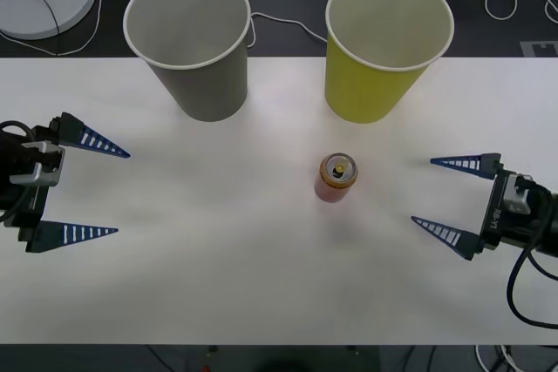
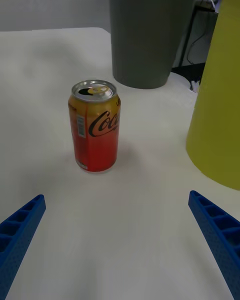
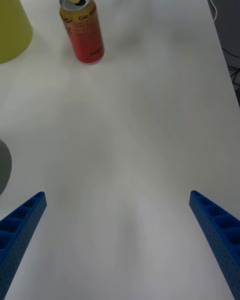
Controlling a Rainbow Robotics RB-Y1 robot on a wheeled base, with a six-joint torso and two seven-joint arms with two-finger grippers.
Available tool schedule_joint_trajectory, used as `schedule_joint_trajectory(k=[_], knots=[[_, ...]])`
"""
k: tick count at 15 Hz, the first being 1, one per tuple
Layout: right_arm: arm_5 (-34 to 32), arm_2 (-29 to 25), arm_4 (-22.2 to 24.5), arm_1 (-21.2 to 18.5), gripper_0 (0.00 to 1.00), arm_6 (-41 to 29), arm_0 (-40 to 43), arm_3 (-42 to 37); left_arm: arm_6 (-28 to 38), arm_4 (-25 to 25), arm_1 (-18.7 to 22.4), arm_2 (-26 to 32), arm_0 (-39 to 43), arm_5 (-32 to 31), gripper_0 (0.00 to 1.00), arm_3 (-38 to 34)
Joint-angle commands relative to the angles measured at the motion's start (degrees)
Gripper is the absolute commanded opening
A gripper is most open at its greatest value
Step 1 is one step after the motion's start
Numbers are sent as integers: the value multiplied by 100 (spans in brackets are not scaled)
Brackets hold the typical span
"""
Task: Put the can into the green bin and the plastic bottle into the gray bin
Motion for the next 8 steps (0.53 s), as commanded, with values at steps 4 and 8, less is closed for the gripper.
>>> schedule_joint_trajectory(k=[4,8], knots=[[-11,0,8,480,100,249,-320,728,0,0,0,0,0,0,100,-1],[-3,105,8,717,100,424,-592,1238,0,0,0,0,0,0,100,-1]])
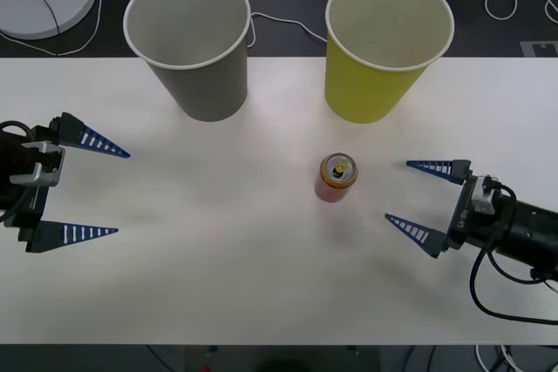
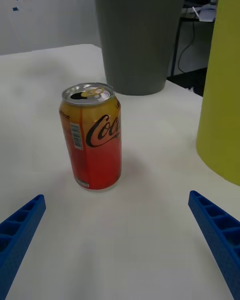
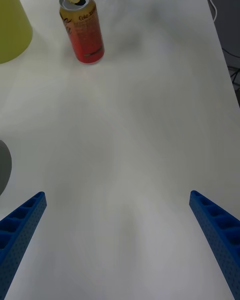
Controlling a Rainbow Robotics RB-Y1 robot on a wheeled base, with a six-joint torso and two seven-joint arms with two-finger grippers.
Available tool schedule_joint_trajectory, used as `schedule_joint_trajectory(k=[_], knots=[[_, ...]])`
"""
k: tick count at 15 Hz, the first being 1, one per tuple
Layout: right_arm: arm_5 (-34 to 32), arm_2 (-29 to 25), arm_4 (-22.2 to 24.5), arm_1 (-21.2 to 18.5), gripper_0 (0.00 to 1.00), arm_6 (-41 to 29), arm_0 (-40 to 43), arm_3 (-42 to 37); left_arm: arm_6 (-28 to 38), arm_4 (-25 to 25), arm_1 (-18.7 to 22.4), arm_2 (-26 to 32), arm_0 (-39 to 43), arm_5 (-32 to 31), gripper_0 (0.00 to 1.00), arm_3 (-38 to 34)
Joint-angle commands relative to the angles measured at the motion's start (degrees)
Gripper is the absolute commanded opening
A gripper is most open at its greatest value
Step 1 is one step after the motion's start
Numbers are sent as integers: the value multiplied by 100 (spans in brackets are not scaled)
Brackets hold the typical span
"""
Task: Put the can into the green bin and the plastic bottle into the gray bin
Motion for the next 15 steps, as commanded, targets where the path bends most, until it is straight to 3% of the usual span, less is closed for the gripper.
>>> schedule_joint_trajectory(k=[1,15], knots=[[10,96,-7,134,100,137,-180,306,0,0,0,0,0,0,100,0],[977,984,-25,749,100,366,-523,367,0,0,0,0,0,0,100,0]])
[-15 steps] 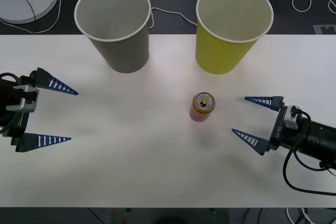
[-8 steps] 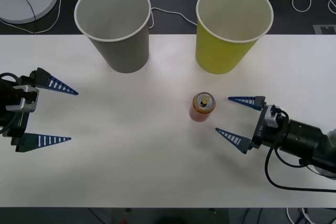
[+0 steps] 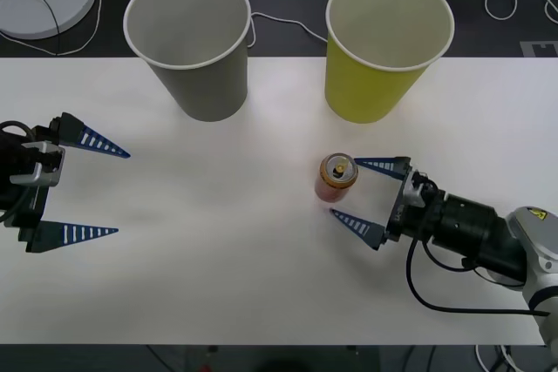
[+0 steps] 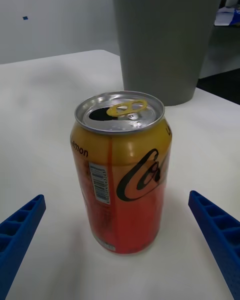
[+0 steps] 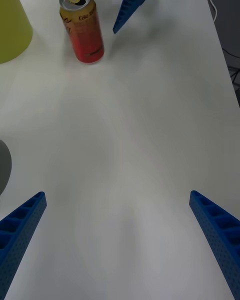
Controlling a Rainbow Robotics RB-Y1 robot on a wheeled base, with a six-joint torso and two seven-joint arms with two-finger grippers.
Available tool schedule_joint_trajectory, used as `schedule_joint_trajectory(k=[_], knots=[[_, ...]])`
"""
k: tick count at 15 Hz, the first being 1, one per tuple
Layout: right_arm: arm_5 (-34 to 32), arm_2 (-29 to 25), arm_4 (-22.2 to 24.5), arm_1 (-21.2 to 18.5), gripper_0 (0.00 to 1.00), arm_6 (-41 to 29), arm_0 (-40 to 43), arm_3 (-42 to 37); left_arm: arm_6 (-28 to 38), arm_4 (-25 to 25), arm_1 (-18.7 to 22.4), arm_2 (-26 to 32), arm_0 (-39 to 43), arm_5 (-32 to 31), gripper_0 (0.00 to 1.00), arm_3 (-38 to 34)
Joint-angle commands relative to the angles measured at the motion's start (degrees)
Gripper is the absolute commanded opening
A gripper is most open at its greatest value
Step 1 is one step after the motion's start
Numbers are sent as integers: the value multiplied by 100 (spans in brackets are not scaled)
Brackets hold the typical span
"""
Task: Put the can into the green bin and the plastic bottle into the gray bin
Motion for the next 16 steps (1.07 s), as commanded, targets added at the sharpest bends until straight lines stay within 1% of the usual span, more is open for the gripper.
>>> schedule_joint_trajectory(k=[1,8,12,13,14,15,16], knots=[[250,146,-1,144,100,31,-57,-3,0,1,0,0,0,0,100,0],[628,339,-1,390,100,75,-137,-3,0,1,0,0,0,0,100,0],[689,374,-1,408,100,84,-145,5,0,1,0,0,0,0,100,0],[680,374,-1,408,96,102,-145,-3,0,1,0,0,0,0,100,0],[680,383,-1,408,62,128,-145,-3,0,1,0,0,0,0,100,0],[689,374,-1,408,10,128,-154,5,0,1,0,0,0,0,100,0],[689,374,-1,408,0,111,-163,5,0,1,0,0,0,0,100,0]])
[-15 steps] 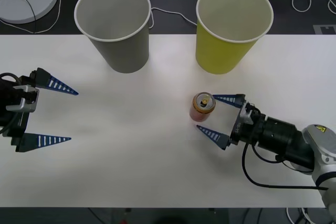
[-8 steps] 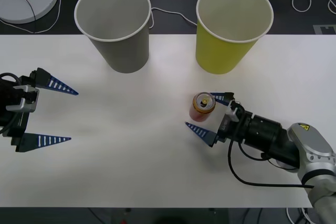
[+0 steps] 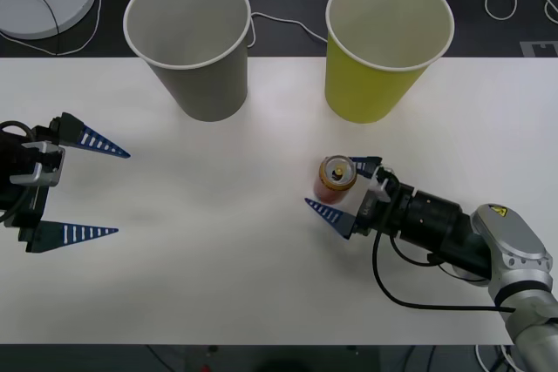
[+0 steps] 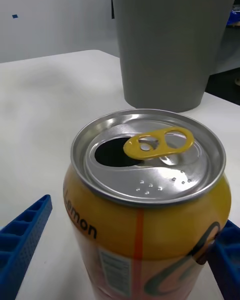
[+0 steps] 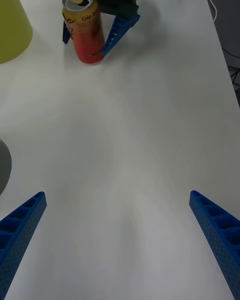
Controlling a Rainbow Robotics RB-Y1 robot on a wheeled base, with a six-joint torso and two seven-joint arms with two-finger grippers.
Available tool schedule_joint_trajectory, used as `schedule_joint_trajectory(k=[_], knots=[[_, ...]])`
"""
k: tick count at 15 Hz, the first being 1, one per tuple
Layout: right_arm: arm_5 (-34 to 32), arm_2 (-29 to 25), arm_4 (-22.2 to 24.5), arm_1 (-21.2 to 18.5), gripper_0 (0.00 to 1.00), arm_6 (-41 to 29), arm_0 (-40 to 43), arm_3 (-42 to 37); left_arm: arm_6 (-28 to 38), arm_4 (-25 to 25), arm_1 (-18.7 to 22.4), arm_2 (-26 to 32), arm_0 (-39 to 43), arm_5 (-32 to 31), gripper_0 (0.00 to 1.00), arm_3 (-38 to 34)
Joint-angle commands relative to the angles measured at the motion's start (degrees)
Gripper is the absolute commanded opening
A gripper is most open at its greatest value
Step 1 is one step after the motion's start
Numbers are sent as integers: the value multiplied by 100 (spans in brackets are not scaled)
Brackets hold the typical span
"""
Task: Put the can into the green bin and the plastic bottle into the gray bin
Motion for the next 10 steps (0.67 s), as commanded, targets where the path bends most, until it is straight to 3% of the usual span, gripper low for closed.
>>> schedule_joint_trajectory(k=[1,10], knots=[[5,12,0,0,0,-32,-14,-4,0,1,0,0,0,0,100,0],[-136,21,114,-237,0,-278,-32,-223,0,1,0,0,0,0,100,0]])
